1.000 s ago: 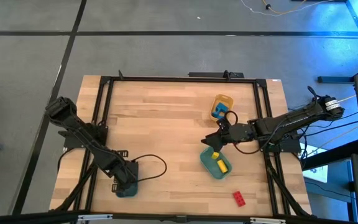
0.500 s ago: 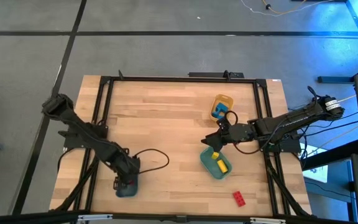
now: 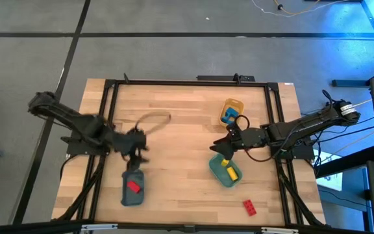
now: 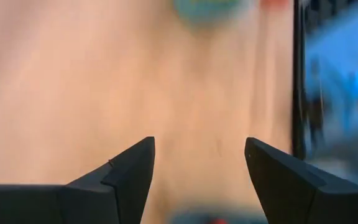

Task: Sort & place blocks by color
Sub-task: Put the red block into the blue bin

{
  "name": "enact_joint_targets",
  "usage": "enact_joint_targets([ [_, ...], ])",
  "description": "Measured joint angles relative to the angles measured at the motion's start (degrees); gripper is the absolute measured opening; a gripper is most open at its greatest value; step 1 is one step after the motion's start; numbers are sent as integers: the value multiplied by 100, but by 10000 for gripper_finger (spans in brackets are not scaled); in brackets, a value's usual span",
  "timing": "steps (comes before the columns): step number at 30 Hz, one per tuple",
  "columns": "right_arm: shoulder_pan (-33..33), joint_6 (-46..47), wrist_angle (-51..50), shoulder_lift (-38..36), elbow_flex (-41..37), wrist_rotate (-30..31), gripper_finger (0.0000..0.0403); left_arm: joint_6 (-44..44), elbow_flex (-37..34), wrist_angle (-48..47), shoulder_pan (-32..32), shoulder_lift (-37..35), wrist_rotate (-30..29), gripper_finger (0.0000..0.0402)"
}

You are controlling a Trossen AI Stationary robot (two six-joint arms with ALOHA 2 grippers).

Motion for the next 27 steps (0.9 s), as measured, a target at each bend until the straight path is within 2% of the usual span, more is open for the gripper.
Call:
enact_joint_targets([
  [3,-2,-211,193,-45,2,2,264,568,4,784,551,-252,-667,242],
  [5,-4,-285,200,-98,4,-20,264,1029,-8,1439,906,-316,-812,243],
  [8,-4,-560,196,-147,90,-44,264,1501,-283,2760,1336,-372,-660,243],
  [10,-4,-850,227,-162,229,-40,264,1592,-640,3697,1542,-376,-310,243],
  [13,-2,-1510,239,-184,450,-37,264,1414,-1323,5177,1732,-363,24,241],
  [17,-2,-2423,240,-188,644,-3,264,1211,-2016,6766,1846,-363,8,235],
  [22,-2,-2578,204,-186,708,28,264,1199,-2162,7013,1916,-365,-276,235],
  [27,-21,-1494,-518,-186,715,212,264,1194,-2162,7060,1911,-365,-291,235],
])
